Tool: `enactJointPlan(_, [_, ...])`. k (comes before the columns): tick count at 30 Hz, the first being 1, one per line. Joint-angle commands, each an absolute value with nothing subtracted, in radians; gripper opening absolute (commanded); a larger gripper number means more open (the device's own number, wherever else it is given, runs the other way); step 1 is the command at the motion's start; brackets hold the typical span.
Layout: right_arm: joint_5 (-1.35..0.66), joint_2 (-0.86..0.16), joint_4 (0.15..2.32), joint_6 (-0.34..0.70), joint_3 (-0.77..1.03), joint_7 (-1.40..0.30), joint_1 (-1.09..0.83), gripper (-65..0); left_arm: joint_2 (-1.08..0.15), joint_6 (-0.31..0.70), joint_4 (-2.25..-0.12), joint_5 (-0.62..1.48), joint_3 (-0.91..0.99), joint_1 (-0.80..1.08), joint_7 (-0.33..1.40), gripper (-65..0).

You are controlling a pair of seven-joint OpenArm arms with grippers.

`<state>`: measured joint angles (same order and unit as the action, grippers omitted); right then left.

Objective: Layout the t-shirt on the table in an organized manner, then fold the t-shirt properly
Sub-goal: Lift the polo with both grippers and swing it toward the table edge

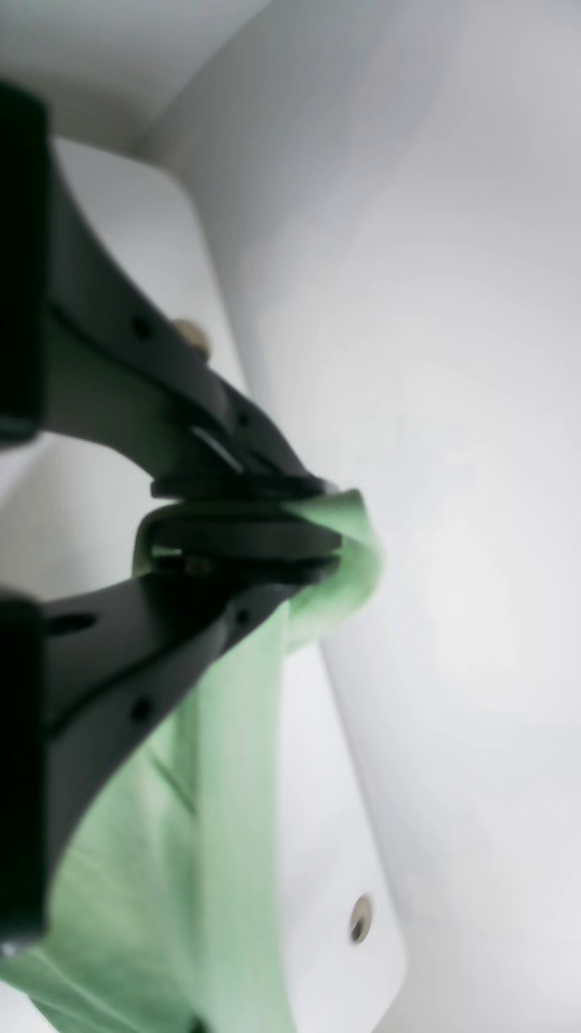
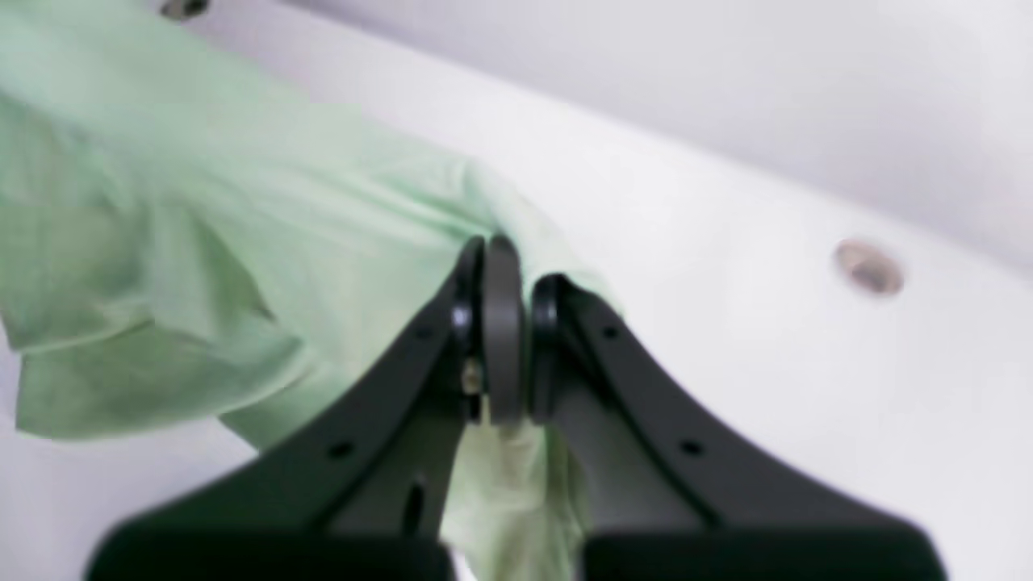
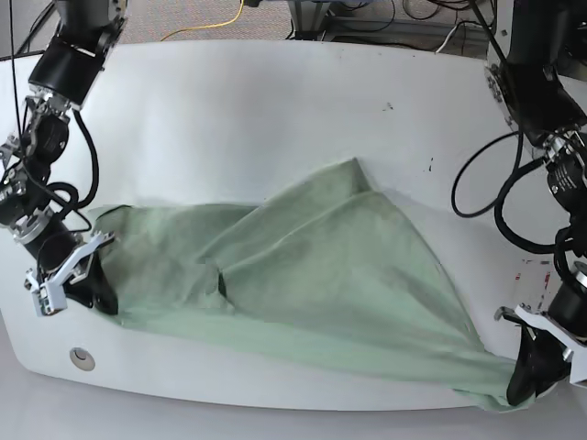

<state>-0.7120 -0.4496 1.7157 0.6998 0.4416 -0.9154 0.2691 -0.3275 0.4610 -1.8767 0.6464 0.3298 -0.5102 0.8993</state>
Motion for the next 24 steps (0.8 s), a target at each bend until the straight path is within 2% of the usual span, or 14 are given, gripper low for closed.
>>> enactJointPlan(1, [-0.733,-0.503,1.695,0.698,0.447,-0.894,0.363,-64.5,-0.315,0.452,-1.894,0.657,0.335,-0.591,0.888,-65.0])
enactJointPlan(6, [-0.733,-0.555,1.616,0.698,0.438,-0.895,0.49,-64.4,-0.306,0.452,-1.89,0.656,0.337,-0.687,0.897,-65.0])
enactJointPlan(13, [-0.733,-0.633,1.527,0.698,0.309,-0.895,0.7,-64.4,-0.308,0.452,-1.886,0.654,0.332,-0.817,0.897,-65.0])
enactJointPlan(24, [-0.733,-0.677,1.446,0.698,0.183,-0.895,0.952,-64.4,-0.344,0.452,-1.811,0.656,0.32,-0.992,0.898,-65.0])
